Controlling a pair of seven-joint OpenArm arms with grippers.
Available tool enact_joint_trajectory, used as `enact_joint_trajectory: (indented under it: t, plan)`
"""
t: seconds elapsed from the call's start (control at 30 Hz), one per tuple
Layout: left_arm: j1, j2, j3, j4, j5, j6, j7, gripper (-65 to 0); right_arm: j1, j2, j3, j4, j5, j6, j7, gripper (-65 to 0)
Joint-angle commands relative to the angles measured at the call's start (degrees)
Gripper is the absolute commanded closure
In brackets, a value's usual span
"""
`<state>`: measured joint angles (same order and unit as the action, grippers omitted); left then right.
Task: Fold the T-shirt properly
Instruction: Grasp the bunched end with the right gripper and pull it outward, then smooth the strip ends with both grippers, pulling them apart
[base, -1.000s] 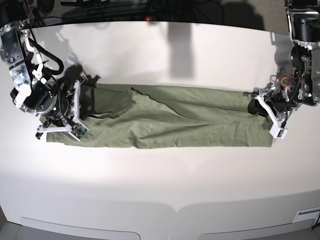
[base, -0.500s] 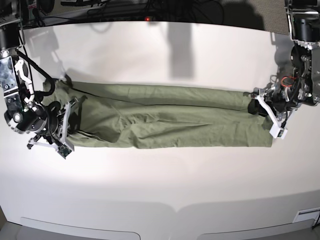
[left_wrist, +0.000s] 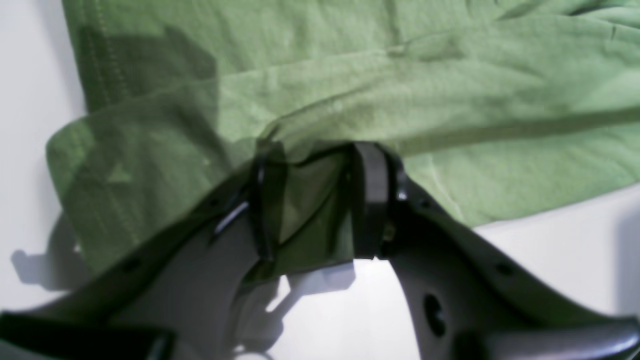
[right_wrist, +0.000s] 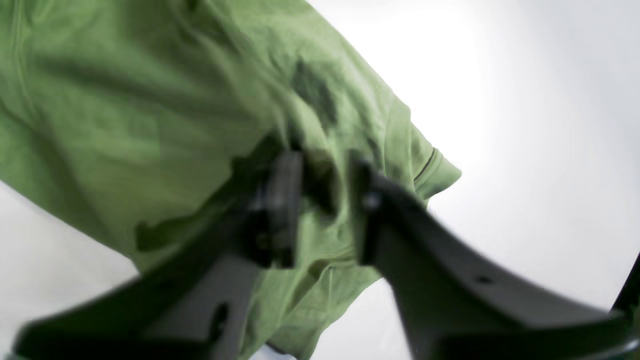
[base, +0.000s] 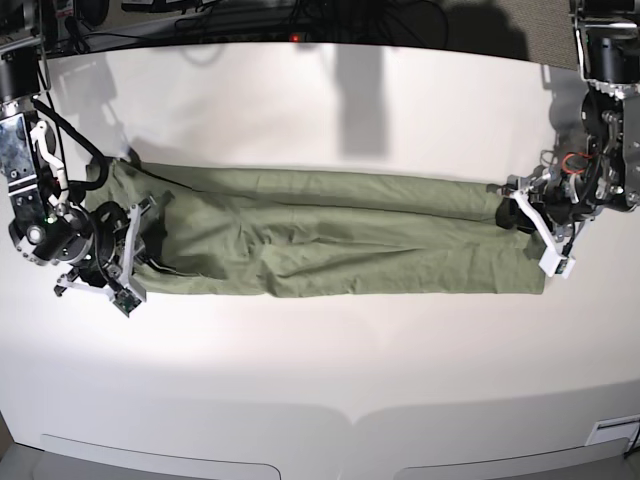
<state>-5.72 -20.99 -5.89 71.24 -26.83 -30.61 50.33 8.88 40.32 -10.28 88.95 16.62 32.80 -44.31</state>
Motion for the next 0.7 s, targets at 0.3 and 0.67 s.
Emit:
enact_joint_trajectory:
  t: [0.3,0.67]
  plan:
    - [-0.3,-0.6,0.1,0.0,1.2,0.5,1.9,-21.9,1.3,1.1,0.5,0.7,0.7,-7.6,3.8,-22.7]
    - [-7.6,-0.6,0.0,0.0,-1.7,0.5,2.8,-21.9,5.7,-13.4,10.2,0.9,0.5,-9.5,1.9,-22.7]
